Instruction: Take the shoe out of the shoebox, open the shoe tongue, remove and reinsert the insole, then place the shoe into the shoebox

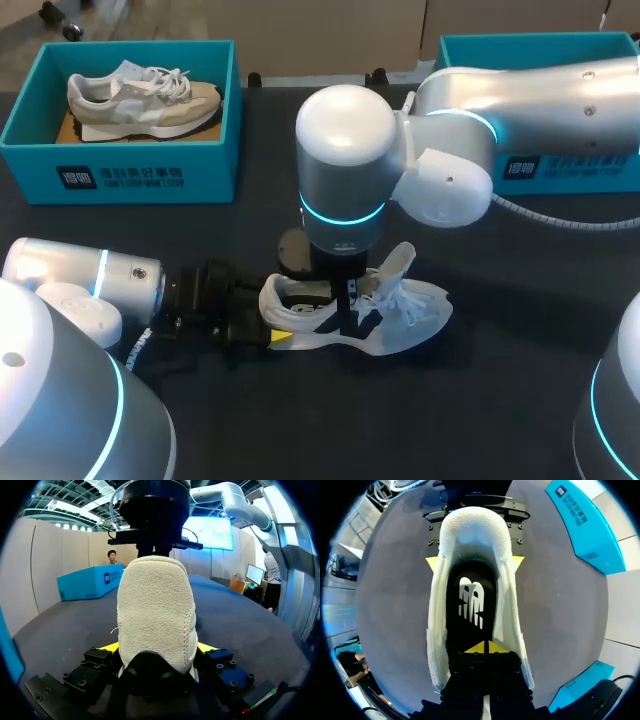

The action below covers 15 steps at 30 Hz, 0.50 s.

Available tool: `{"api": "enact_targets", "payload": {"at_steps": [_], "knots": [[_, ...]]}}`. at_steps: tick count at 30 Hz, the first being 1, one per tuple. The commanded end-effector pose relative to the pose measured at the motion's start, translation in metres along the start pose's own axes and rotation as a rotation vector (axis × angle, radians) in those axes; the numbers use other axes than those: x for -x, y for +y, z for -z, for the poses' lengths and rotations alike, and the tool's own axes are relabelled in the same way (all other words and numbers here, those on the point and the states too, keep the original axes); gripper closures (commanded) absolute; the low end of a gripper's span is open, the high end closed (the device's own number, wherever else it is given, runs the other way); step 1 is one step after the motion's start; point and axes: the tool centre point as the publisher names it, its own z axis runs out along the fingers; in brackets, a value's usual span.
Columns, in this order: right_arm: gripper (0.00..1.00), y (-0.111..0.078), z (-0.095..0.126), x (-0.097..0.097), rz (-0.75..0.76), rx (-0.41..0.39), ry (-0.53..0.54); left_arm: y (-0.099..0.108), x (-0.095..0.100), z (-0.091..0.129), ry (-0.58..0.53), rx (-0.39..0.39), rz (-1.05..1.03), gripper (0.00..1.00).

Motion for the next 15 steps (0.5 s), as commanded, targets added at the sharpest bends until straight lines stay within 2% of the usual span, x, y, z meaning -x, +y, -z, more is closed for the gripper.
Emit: {"api": "enact_targets", "payload": {"at_steps": [1,9,13,15], "knots": [[1.00,0.0014,-0.0065,0.0041,0.008,0.009,0.004,-0.0001,0.0005,-0.0011,0.002,0.004,0.000,1.00],[0.82,0.0035,-0.0120,0.0078,0.020,0.024,0.014,-0.0001,0.0005,-0.0011,0.002,0.004,0.000,1.00],[0.67,0.0050,-0.0116,0.0081,0.026,0.026,0.022,-0.0001,0.0005,-0.0011,0.002,0.004,0.000,1.00],[0.67,0.0055,-0.0114,0.0076,0.028,0.028,0.026,-0.0001,0.0005,-0.0011,0.002,0.004,0.000,1.00]]}}
